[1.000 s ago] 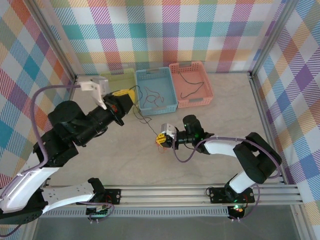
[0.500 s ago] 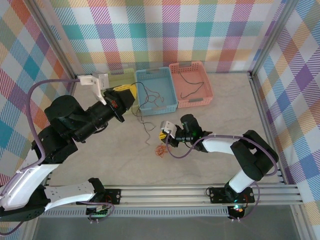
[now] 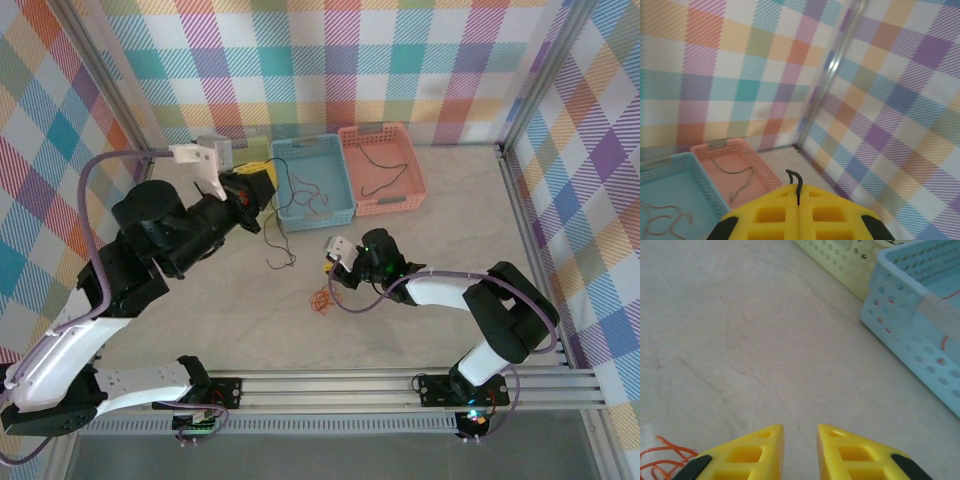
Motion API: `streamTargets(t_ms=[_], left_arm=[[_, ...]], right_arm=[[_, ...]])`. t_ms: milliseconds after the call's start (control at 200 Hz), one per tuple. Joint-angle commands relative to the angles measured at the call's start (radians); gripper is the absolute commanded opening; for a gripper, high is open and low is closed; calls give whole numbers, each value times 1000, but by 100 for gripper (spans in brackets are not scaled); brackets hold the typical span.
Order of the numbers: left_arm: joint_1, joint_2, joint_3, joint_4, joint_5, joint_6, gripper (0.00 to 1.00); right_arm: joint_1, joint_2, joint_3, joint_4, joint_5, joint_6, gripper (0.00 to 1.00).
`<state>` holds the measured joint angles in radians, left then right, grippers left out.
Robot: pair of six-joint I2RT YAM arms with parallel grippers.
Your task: Untangle the cables
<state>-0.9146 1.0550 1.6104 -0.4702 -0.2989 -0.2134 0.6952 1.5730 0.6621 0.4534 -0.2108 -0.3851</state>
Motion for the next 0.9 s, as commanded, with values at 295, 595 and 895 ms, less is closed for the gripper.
streamTargets(t_ms=[295, 595, 895], left_arm=[[429, 244, 161, -19, 129, -113, 0], [669, 481, 320, -50, 163, -187, 0], [758, 695, 379, -29, 166, -199, 0]], right_arm=[[2, -7, 12, -21, 166, 20, 27], [3, 2, 27, -37, 175, 21, 27], [2, 11, 40, -47, 169, 25, 27]])
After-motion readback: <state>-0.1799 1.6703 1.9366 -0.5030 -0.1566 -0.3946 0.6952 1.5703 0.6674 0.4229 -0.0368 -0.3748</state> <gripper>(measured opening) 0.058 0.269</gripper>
